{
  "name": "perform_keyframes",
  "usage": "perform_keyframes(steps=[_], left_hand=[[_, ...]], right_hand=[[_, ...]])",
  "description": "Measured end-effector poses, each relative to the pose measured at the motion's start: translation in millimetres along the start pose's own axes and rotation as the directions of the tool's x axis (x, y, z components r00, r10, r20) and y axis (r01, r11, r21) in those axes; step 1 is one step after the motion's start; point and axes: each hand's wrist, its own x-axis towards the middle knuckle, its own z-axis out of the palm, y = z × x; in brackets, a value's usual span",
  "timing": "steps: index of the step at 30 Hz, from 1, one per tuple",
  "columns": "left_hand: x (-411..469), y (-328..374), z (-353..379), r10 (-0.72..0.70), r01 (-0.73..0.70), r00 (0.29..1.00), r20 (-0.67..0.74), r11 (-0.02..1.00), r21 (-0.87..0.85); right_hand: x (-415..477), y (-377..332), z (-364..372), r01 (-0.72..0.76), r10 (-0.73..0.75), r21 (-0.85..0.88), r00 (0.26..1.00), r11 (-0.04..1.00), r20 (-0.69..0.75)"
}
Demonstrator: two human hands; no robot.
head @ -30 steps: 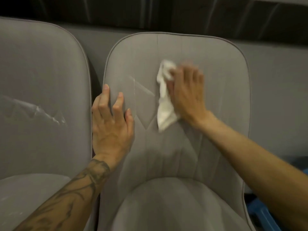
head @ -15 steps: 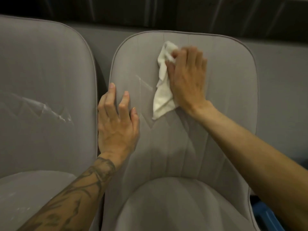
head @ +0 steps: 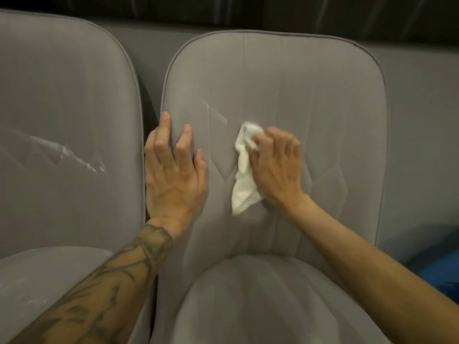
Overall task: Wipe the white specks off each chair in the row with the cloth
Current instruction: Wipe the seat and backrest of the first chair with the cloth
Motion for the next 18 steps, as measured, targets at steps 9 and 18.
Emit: perform_keyframes(steps=[9,18], left_hand=[[0,0,1,0.009,-0.009,1.0,-0.002,1.0,0.008],[-1,0,1,-0.002,0.002,1.0,0.008,1.0,-0.005]], right_hand=[[-134,-17,-11,0.485,-0.495,0.113,0.82,0.867,0.288],[-93,-25,-2,0.138,-0.147,0.093,0.984,0.986,0.101]])
